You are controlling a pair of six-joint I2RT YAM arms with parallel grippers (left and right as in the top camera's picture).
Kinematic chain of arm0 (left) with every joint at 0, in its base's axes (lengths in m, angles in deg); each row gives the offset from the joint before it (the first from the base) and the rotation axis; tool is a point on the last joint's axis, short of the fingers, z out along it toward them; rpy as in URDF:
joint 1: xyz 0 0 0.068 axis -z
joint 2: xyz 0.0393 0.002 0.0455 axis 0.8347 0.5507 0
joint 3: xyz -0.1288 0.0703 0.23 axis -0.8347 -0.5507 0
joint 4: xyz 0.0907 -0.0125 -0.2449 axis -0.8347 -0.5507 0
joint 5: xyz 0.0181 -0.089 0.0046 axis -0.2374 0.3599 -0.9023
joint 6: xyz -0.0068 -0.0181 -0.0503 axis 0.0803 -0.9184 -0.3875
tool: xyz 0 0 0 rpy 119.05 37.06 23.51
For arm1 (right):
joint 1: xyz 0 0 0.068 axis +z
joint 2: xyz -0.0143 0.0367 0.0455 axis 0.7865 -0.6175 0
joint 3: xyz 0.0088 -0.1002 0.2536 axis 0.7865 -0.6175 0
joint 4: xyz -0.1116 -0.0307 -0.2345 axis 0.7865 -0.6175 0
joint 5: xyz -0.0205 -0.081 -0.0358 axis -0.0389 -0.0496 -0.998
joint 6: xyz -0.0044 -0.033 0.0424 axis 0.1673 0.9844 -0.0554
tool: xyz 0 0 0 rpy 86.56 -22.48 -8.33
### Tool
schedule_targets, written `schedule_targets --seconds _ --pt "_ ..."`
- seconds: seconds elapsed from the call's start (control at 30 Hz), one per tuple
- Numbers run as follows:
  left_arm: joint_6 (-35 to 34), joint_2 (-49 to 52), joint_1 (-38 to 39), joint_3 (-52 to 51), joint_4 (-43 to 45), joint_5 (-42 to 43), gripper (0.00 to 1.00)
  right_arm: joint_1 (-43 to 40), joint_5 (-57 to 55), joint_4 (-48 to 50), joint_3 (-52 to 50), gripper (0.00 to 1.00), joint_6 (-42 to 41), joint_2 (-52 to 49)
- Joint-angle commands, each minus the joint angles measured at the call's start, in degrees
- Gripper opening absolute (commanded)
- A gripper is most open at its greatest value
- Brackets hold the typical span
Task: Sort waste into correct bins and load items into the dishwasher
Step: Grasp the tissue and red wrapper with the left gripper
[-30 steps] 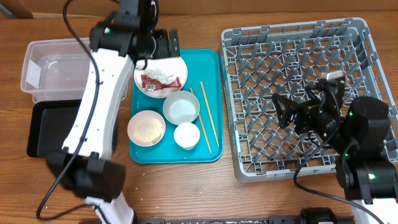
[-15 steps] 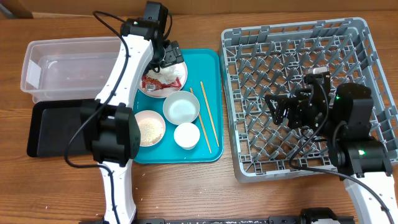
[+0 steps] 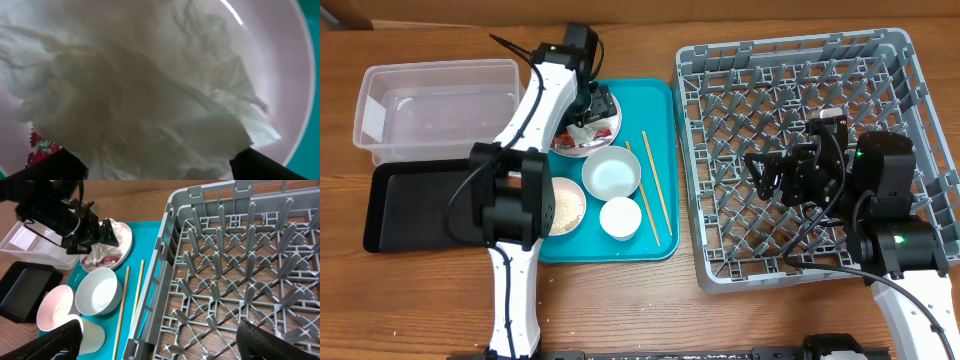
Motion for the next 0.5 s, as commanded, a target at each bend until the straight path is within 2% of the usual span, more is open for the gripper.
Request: schedule_targets --seconds 0.0,0.07,0.17,0.3,0.47 --pt "-0.8 2.6 -0.3 0.7 0.5 -1.1 0.85 0.3 0.3 0.1 1.6 1.00 -0.3 0.0" --pt "-0.8 3.5 -0.3 0.7 0.7 -1.1 0.77 0.3 0.3 0.0 1.6 1.00 -0.3 0.0" --pt "-0.7 4.9 -0.3 0.7 0.8 -1.1 0.58 0.3 0.3 -0.2 1.6 1.00 -0.3 0.0" --pt "-0.3 5.4 -0.3 0.7 0.4 -0.7 0.04 0.3 0.3 -0.3 1.6 1.00 -0.3 0.0" --pt "1.9 4.5 -0.3 1.7 -0.6 -0.4 0.04 0.3 0.3 -0.4 1.6 1.00 -0.3 0.0"
